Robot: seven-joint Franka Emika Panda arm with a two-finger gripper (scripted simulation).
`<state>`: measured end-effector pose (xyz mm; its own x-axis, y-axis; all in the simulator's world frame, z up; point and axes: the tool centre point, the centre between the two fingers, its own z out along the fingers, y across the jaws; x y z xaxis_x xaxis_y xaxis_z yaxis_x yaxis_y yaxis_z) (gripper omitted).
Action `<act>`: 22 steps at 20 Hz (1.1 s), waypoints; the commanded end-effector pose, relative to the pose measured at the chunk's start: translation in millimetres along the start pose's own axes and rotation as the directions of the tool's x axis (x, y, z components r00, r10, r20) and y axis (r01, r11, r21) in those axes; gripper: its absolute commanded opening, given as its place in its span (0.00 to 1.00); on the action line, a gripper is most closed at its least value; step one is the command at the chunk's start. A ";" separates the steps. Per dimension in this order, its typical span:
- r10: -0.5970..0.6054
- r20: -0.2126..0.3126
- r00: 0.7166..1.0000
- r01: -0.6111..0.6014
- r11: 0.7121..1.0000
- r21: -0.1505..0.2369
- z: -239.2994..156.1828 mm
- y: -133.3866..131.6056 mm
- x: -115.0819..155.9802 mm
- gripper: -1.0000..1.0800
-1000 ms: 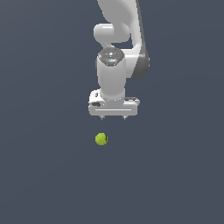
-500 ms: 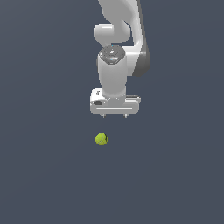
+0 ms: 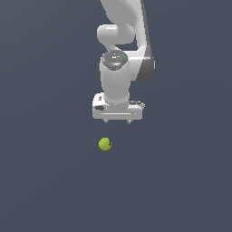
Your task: Pick up the object and move it to a goal position.
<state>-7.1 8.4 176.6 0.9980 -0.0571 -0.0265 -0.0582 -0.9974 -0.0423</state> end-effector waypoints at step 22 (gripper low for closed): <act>0.342 -0.039 0.939 -0.343 0.939 -0.031 81.4 66.1 47.8 0.96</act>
<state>33.9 -55.9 92.1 0.9201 -0.3916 -0.0018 -0.3916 -0.9201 -0.0003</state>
